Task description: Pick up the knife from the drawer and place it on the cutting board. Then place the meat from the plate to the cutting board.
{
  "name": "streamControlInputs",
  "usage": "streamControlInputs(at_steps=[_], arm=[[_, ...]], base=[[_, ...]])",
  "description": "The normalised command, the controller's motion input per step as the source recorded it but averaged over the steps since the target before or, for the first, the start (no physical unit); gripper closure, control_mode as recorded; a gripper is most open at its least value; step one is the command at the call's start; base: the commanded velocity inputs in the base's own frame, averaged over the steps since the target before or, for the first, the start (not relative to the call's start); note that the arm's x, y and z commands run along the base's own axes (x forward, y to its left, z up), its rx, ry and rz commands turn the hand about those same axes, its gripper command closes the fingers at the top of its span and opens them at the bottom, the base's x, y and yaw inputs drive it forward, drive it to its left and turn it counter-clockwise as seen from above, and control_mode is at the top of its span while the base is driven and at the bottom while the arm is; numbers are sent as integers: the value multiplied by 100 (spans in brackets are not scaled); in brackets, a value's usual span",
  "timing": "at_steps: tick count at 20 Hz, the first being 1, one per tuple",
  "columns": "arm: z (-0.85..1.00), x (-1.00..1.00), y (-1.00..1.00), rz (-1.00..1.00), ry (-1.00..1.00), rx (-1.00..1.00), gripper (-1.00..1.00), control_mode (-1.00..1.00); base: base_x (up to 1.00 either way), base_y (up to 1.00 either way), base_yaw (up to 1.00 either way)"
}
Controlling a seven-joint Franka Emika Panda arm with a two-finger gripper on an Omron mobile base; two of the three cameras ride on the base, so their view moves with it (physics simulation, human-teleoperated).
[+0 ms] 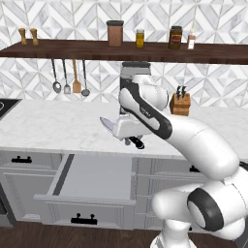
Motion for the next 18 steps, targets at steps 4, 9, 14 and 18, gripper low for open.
streamControlInputs(at_steps=[4, 9, 14, 18], arm=[[-9, 0, -100, 5, 1, 0, 100, -100], [-1, 0, -52, 0, 0, 0, 100, -100], [0, 0, 0, 0, 0, 0, 100, 100], [0, 0, 0, 0, 0, 0, 100, 100]], base=[[0, 0, 0], [0, 0, 0], [0, 0, 0], [-33, 0, 0]])
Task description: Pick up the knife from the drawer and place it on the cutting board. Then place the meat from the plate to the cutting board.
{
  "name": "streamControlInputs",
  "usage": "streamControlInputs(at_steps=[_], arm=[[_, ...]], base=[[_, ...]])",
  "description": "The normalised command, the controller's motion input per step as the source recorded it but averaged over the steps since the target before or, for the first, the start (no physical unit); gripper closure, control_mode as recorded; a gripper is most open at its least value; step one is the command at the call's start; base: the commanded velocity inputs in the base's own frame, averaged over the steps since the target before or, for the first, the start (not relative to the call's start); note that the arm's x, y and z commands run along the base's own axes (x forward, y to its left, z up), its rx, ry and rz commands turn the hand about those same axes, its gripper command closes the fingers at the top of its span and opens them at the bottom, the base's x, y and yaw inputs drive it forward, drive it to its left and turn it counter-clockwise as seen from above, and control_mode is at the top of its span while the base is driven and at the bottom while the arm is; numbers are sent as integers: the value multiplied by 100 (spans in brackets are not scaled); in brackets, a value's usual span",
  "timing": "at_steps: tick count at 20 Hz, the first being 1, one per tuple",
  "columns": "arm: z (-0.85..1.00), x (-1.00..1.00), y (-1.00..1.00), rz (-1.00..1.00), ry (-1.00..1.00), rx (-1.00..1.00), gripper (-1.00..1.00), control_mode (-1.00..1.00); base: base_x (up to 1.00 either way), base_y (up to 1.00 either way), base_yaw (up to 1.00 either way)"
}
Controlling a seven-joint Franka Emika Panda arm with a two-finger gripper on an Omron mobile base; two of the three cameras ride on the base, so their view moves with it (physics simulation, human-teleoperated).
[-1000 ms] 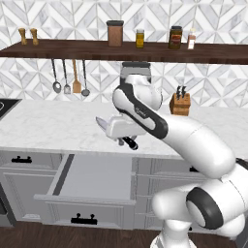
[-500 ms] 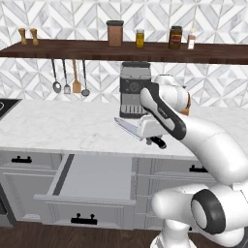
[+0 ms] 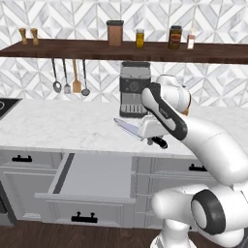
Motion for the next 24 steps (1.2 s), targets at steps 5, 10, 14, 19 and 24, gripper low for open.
streamControlInputs(at_steps=[5, 10, 14, 19, 24], arm=[[0, 0, 0, 0, 0, 0, 100, 100], [0, 0, 0, 0, 0, 0, 100, 100], [0, 0, 0, 0, 0, 0, 100, 100], [0, 0, 0, 0, 0, 0, 100, 100], [0, 0, 0, 0, 0, 0, 100, 100]], base=[[-71, 0, -20], [-48, 1, -31], [-2, 11, -35], [0, 17, -42], [-3, 19, -50]])
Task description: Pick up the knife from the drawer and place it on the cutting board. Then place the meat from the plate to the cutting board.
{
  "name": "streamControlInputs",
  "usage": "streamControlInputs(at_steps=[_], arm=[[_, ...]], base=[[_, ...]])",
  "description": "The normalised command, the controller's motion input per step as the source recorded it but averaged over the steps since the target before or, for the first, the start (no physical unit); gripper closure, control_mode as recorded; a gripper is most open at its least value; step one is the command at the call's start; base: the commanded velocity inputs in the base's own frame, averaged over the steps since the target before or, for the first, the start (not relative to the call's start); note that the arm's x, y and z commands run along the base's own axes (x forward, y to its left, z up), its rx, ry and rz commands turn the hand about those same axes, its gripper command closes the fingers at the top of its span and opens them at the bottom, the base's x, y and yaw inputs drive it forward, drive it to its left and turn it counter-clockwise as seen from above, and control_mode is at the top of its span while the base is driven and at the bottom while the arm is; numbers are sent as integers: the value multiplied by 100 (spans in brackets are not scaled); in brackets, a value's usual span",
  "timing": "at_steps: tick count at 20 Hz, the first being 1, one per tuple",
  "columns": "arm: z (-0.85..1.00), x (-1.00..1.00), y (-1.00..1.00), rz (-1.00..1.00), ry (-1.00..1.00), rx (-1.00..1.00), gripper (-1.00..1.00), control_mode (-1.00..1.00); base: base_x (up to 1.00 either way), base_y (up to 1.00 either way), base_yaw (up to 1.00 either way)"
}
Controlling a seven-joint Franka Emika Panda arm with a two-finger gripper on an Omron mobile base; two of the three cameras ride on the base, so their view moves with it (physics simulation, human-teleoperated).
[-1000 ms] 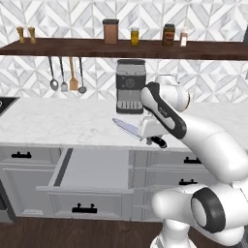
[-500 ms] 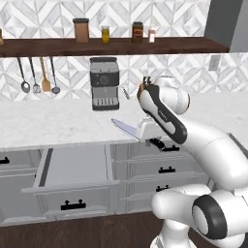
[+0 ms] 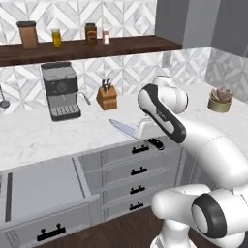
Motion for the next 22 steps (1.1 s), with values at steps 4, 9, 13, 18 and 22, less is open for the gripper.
streamControlInputs(at_steps=[4, 9, 13, 18, 22], arm=[[0, 0, 0, 0, 0, 0, 100, 100], [0, 0, 0, 0, 0, 0, 100, 100], [0, 0, 0, 0, 0, 0, 100, 100], [0, 0, 0, 0, 0, 0, 100, 100], [0, 0, 0, 0, 0, 0, 100, 100]], base=[[-23, 19, -53], [-25, 36, -54], [-57, 39, -56], [-76, 10, -51], [-23, -17, -39]])
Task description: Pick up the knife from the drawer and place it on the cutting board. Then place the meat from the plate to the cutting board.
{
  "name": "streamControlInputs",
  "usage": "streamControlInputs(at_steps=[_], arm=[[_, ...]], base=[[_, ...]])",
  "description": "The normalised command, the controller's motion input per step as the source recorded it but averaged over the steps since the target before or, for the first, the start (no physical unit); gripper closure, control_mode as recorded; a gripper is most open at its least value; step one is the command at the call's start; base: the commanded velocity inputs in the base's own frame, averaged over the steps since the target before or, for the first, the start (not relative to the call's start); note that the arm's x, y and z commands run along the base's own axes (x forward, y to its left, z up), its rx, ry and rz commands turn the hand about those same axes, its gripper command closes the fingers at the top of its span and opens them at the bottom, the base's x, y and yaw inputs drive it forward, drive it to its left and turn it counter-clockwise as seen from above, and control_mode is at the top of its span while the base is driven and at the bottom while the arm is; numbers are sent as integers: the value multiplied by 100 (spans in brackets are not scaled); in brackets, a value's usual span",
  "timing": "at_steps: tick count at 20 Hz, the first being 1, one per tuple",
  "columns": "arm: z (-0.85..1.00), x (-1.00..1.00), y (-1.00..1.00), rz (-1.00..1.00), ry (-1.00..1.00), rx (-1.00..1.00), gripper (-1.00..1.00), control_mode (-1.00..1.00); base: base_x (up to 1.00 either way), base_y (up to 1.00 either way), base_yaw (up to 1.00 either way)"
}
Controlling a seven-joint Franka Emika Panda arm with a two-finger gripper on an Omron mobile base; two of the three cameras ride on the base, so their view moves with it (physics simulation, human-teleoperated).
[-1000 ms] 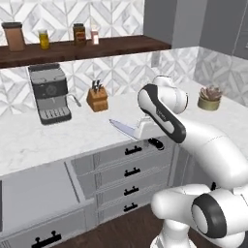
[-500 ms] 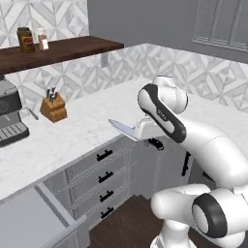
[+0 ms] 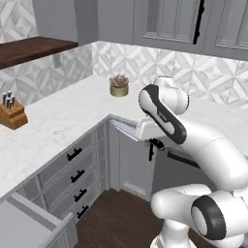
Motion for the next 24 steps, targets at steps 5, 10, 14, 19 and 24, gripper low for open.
streamControlInputs(at_steps=[5, 10, 14, 19, 24], arm=[[0, 0, 0, 0, 0, 0, 100, 100], [0, 0, 0, 0, 0, 0, 100, 100], [0, 0, 0, 0, 0, 0, 100, 100], [0, 0, 0, 0, 0, 0, 100, 100], [0, 0, 0, 0, 0, 0, 100, 100]], base=[[0, -27, -35], [0, -35, -45], [0, -87, -39], [-2, -99, -31], [-17, -51, -28]])
